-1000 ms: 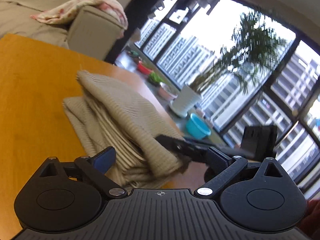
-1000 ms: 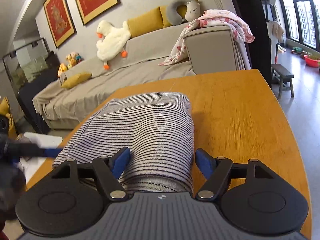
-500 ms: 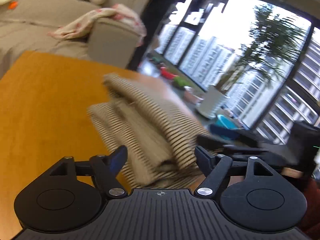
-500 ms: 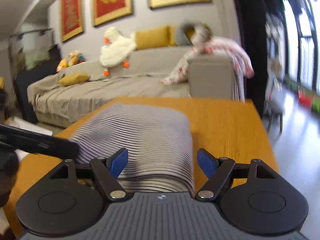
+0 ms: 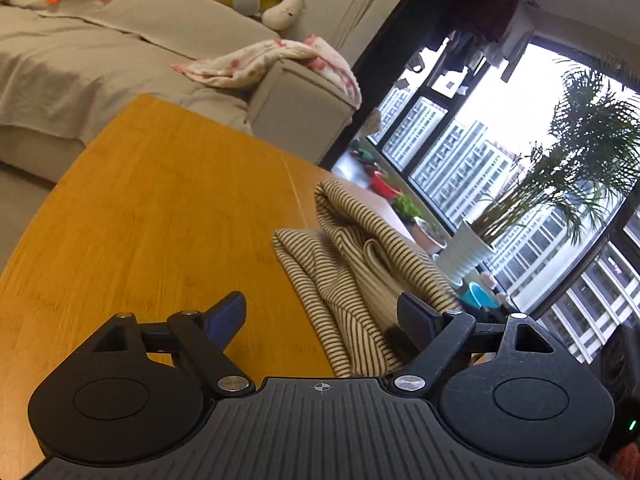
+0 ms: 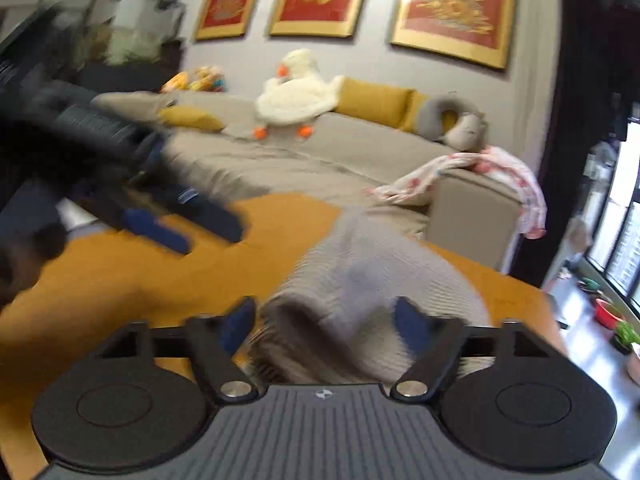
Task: Fold clothes
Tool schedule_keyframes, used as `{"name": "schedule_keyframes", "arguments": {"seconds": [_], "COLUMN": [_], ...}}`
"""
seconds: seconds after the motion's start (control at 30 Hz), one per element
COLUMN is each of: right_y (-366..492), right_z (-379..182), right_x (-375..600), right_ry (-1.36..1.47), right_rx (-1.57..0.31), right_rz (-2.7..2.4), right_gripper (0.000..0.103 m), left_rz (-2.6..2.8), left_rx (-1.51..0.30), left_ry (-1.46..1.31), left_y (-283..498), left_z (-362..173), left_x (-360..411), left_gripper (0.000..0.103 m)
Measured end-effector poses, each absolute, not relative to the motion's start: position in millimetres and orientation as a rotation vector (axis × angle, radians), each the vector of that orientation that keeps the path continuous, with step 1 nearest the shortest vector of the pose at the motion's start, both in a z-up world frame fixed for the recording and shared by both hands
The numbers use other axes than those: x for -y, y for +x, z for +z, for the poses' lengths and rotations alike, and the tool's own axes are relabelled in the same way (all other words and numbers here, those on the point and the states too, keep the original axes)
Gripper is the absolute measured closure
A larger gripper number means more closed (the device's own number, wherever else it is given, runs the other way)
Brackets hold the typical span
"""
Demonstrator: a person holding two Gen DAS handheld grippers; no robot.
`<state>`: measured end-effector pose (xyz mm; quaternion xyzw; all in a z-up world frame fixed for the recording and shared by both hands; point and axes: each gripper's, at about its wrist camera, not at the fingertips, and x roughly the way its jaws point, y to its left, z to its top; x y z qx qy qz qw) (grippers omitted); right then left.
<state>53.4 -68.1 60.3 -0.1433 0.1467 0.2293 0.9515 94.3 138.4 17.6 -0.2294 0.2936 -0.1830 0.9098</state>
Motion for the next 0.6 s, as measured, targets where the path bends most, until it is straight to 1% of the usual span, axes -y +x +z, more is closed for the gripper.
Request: {"name": "schedule_keyframes", "arguments": {"seconds": [0.03,0.1,0.17,0.2,0.27,0.3,0.33,0.37,0.4,0.43,0.47,0.53,0.6], "right_y": [55.1,54.4,52.1,50.9,47.0,47.1,47.2,47.3,47.3,47.4,47.5,47.7,47.9], "right_z": [65.3,70.8,65.4,62.7,52.4,57.3,62.1,67.0,71.9,76.7,81.6,91.3,101.3], "right_x": [72.2,75.3,70.0,67.3,59.5,63.3,67.2,71.0,74.9,78.7,82.6,90.3,98.1], "right_ry": [-0.269,-0.286,-0.35,-0.382,-0.44,-0.431,-0.422,-0.413,-0.404,-0.395,-0.386,-0.368,-0.348], "right_rx": [-0.305,-0.31,-0.318,-0.322,-0.318,-0.313,-0.308,-0.303,-0.298,-0.294,-0.289,-0.279,-0.27], "right_rz": [0.461,0.439,0.443,0.445,0.437,0.436,0.435,0.434,0.433,0.433,0.432,0.43,0.429], "right_gripper": [0.048,0.046,0.037,0.028,0.027,0.032,0.039,0.056,0.067,0.077,0.079,0.082,0.083], "left_rz": [-0.373,-0.365,-0.358,-0.356,-0.36,-0.364,-0.371,-0.399,-0.428,-0.457,-0.487,-0.559,-0.62], "left_rx": [-0.608,-0.615,-0.626,-0.632,-0.644,-0.649,-0.652,-0.657,-0.662,-0.667,-0.672,-0.686,-0.704], "left_ry": [-0.475,-0.481,-0.487,-0.488,-0.48,-0.473,-0.467,-0.473,-0.479,-0.485,-0.492,-0.475,-0.458], "left_y": [94.9,96.5,100.9,103.4,104.8,104.3,103.8,104.6,105.5,106.4,107.3,109.5,111.3], "left_z": [16.8,15.2,13.1,12.1,10.7,10.1,10.1,9.3,8.5,7.7,6.9,4.2,-1.5], "left_x": [-138.2,-137.7,-135.0,-132.8,-127.7,-125.0,-122.7,-119.2,-115.5,-111.9,-108.3,-91.7,-76.8], "left_gripper": [0.016,0.016,0.016,0.015,0.015,0.015,0.015,0.016,0.019,0.025,0.03,0.047,0.05]}}
